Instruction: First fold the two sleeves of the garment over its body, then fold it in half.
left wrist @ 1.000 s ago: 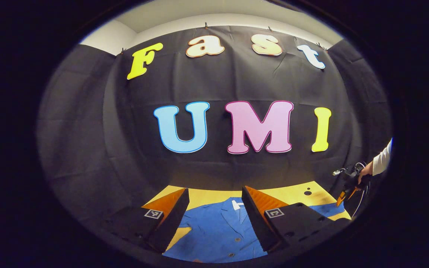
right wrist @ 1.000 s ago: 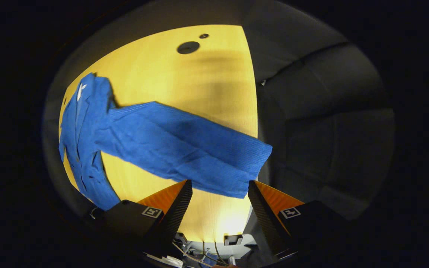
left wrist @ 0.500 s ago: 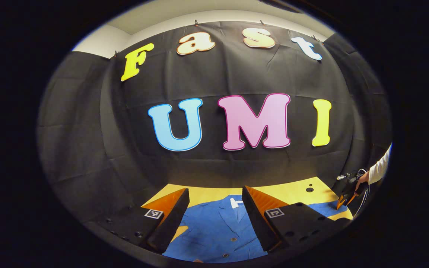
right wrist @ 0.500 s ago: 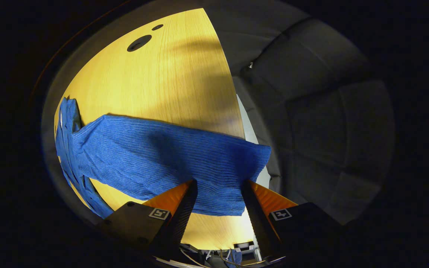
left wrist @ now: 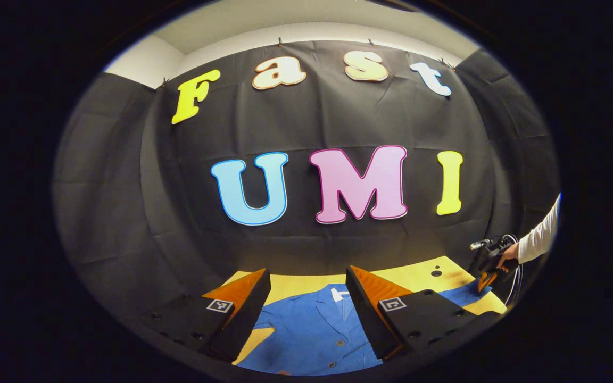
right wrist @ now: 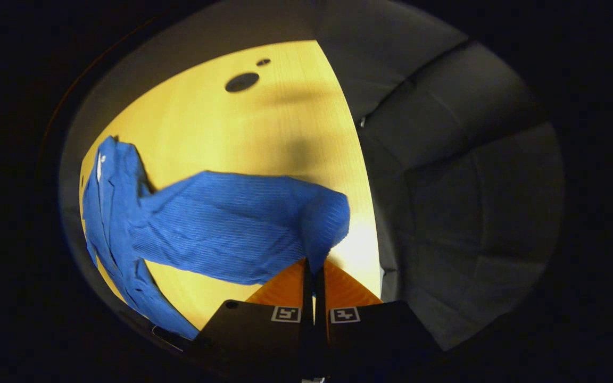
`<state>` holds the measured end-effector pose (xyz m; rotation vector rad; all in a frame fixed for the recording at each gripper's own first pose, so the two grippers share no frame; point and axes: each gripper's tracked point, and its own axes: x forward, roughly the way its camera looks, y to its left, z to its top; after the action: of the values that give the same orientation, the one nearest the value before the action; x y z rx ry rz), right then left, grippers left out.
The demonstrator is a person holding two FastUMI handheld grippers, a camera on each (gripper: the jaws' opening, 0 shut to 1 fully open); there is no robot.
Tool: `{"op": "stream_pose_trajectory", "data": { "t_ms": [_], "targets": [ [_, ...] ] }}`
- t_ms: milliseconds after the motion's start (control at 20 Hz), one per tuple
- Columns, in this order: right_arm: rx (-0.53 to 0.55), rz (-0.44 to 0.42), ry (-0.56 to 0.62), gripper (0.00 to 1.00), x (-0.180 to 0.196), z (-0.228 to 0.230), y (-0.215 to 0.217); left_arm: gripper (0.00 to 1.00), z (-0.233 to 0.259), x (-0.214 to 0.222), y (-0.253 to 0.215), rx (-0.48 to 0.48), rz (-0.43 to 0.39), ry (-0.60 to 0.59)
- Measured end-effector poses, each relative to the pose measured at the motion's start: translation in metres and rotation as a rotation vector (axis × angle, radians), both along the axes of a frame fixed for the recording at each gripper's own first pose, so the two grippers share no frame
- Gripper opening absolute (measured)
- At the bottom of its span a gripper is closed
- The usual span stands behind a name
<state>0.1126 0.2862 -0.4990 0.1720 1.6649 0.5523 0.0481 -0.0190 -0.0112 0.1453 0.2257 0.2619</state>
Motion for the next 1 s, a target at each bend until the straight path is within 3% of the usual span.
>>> {"op": "stream_pose_trajectory", "data": {
  "t_ms": [200,400,500,600,750,850,1000],
  "targets": [
    [0.048,-0.055,-0.091,0.05,0.020,0.077,0.006,0.82,-0.001,-0.026,0.049,-0.024,-0.011,-0.007],
    [0.192,-0.145,-0.102,0.05,0.022,0.187,0.056,0.82,0.000,-0.054,0.101,-0.067,-0.004,-0.037],
    [0.243,-0.124,-0.138,0.05,0.023,0.238,0.080,0.82,0.001,-0.069,0.129,-0.082,0.005,-0.063],
    [0.308,-0.116,-0.170,0.05,0.019,0.292,0.122,0.82,-0.005,-0.083,0.158,-0.102,0.027,-0.065],
    [0.453,-0.134,-0.108,0.05,-0.006,0.358,0.200,0.82,-0.022,-0.105,0.199,-0.128,0.060,-0.040],
    [0.485,-0.111,-0.060,0.05,-0.030,0.369,0.249,0.82,-0.032,-0.121,0.227,-0.125,0.107,-0.006],
    [0.489,-0.008,-0.013,0.05,-0.088,0.361,0.333,0.81,-0.034,-0.146,0.255,-0.122,0.192,-0.003]
  ]
}}
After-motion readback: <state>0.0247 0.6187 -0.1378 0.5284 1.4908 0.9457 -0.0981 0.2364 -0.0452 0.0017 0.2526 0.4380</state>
